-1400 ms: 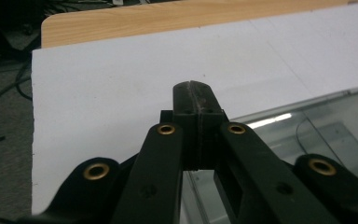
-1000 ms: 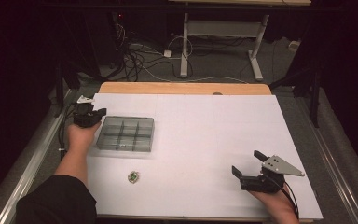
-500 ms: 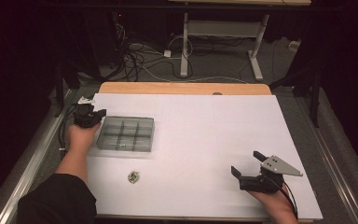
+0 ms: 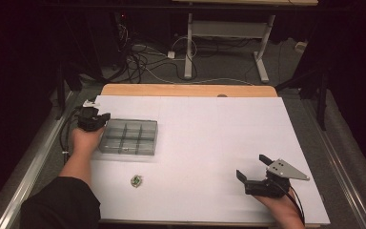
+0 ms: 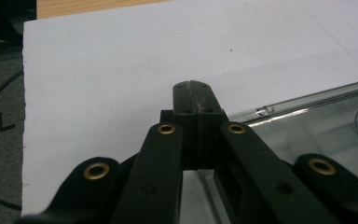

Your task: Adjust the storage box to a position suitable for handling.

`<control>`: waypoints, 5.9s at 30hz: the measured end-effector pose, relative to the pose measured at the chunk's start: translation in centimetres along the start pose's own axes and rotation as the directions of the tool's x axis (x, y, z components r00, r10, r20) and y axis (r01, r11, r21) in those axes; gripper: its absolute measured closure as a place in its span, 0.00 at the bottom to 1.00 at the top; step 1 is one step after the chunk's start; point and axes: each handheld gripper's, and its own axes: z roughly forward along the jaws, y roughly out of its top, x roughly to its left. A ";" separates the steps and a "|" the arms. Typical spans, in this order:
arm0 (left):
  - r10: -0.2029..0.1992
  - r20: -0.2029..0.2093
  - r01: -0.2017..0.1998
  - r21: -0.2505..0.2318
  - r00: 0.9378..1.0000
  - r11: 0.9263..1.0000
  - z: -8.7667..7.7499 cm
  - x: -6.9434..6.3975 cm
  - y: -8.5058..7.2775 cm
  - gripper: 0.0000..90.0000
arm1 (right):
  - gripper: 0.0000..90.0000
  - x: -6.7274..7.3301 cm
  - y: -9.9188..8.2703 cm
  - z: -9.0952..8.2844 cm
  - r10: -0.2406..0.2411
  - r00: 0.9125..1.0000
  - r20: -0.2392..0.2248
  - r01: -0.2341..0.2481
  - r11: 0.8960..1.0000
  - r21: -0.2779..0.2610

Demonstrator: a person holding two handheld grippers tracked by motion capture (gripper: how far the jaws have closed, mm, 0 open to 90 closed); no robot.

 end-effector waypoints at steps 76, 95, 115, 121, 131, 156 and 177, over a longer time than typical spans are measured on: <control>0.270 0.243 -0.292 0.059 0.932 0.955 -3.8 -15.0 -5.6 0.97 | 0.06 0.1 0.2 0.0 0.027 0.997 -0.071 -0.024 0.999 0.032; 0.309 0.331 -0.349 0.067 0.892 0.935 -6.2 -20.1 -7.7 0.97 | 0.36 0.5 0.3 0.4 0.038 0.993 -0.114 -0.032 0.998 0.056; 0.185 0.460 -0.206 -0.004 0.868 0.979 -8.2 -21.9 -10.4 0.97 | 1.00 1.6 0.6 2.9 0.064 0.997 -0.031 -0.057 0.982 0.177; 0.211 0.413 -0.229 -0.005 0.886 0.973 -9.0 -18.6 -10.7 0.97 | 1.00 2.2 0.2 3.7 0.041 0.997 -0.067 -0.024 0.972 0.235; 0.194 0.361 -0.199 -0.024 0.912 0.980 -8.6 -18.3 -10.5 0.97 | 1.00 4.0 0.4 4.2 0.008 0.992 -0.130 0.024 0.970 0.243; 0.229 0.390 -0.217 -0.077 0.892 0.973 -8.7 -18.3 -10.2 0.97 | 1.00 7.4 3.2 4.3 -0.047 0.965 -0.258 0.077 0.991 0.109; 0.285 0.392 -0.281 -0.068 0.875 0.957 -8.2 -19.1 -10.2 0.97 | 1.00 13.1 3.0 6.6 -0.096 0.901 -0.422 0.157 0.981 0.112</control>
